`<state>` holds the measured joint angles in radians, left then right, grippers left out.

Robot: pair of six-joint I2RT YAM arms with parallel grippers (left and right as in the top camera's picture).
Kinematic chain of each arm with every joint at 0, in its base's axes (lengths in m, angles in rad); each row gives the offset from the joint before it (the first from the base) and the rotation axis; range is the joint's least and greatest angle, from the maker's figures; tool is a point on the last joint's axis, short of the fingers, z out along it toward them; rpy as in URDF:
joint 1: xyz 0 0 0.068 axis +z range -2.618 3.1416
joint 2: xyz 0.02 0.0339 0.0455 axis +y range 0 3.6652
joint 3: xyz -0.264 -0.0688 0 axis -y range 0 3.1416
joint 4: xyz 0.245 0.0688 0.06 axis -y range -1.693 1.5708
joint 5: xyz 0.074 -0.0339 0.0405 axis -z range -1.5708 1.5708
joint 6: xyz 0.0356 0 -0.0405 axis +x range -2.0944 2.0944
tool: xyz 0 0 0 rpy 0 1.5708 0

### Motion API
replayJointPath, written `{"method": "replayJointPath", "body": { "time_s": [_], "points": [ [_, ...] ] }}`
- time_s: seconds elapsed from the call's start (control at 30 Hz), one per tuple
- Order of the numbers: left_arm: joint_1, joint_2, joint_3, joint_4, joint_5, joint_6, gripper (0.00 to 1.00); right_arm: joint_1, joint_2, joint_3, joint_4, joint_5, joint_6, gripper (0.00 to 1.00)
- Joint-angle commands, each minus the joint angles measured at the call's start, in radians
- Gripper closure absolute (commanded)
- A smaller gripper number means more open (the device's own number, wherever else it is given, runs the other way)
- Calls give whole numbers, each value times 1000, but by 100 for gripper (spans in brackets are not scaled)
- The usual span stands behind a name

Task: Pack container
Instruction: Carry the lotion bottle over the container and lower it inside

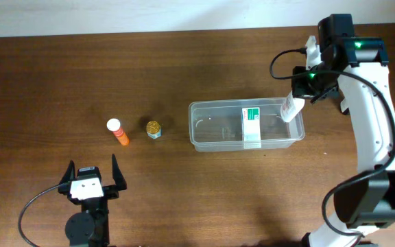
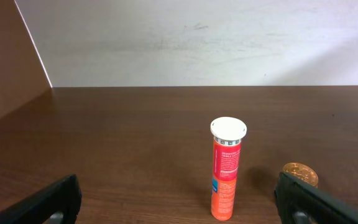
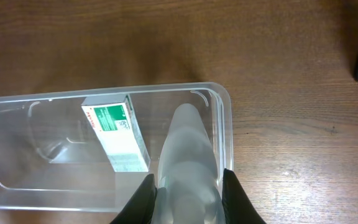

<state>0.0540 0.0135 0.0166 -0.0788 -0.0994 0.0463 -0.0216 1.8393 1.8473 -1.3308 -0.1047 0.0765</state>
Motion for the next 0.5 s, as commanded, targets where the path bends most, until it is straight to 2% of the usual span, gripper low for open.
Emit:
{"method": "replayJointPath", "body": {
  "time_s": [0.0, 0.27, 0.47],
  "points": [
    [7, -8, -7, 3, 17, 15, 1, 8, 32, -10, 4, 11, 10, 85],
    [7, -8, -7, 3, 17, 16, 1, 8, 65, -27, 14, 12, 7, 85],
    [7, -8, -7, 3, 17, 15, 1, 9, 66, -110, 100, 11, 11, 85]
  ]
}}
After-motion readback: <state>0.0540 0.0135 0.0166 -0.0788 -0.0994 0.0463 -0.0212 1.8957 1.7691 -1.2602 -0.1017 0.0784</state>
